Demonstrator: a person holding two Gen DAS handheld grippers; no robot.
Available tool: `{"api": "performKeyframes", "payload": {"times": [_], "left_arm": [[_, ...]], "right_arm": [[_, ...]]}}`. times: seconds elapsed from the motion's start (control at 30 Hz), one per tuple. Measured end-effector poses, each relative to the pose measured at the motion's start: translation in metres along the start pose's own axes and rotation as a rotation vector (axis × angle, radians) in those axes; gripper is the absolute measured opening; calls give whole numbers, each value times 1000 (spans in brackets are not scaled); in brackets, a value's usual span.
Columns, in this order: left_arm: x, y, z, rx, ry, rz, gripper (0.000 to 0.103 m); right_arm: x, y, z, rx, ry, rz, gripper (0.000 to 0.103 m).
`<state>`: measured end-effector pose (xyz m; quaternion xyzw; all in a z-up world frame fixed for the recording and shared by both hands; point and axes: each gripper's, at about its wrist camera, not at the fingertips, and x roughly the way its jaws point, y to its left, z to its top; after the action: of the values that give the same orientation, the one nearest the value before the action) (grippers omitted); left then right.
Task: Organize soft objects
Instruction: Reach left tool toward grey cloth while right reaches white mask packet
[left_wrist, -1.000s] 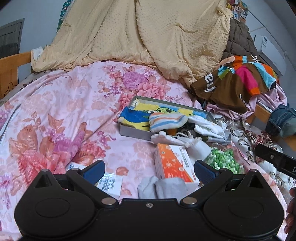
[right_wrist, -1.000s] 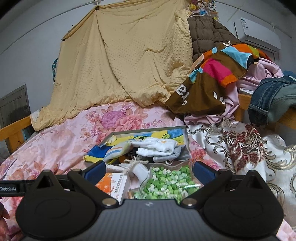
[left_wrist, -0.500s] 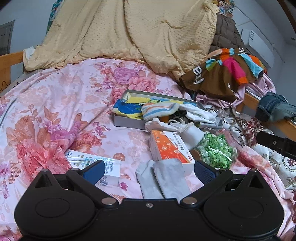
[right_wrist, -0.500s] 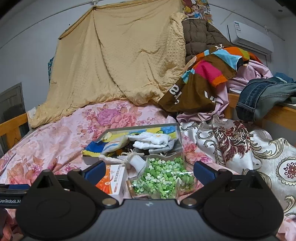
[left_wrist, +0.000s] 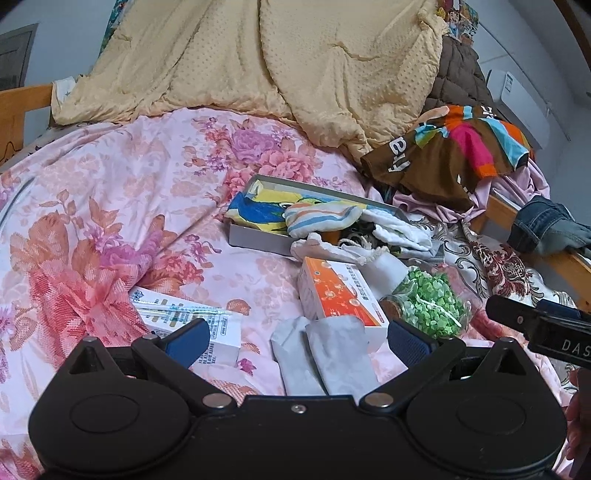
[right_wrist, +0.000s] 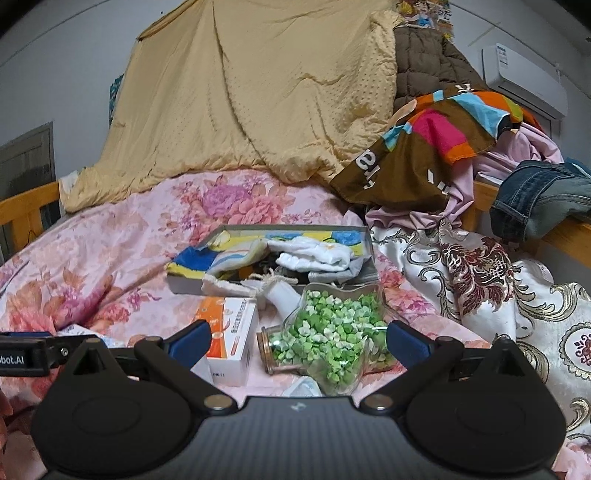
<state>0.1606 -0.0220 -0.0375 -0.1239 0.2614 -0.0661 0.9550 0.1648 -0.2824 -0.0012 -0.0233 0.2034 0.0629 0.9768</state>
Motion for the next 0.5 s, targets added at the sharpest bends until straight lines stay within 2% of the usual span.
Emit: {"api": "performKeyframes", "payload": {"times": [0.3, 0.5], "left_arm": [[19, -7, -7, 60, 53, -32, 102], [32, -15, -13, 126, 98, -65, 102]], "right_arm": [[12, 2, -3, -10, 60, 15, 103], [19, -7, -3, 51, 98, 12, 103]]}}
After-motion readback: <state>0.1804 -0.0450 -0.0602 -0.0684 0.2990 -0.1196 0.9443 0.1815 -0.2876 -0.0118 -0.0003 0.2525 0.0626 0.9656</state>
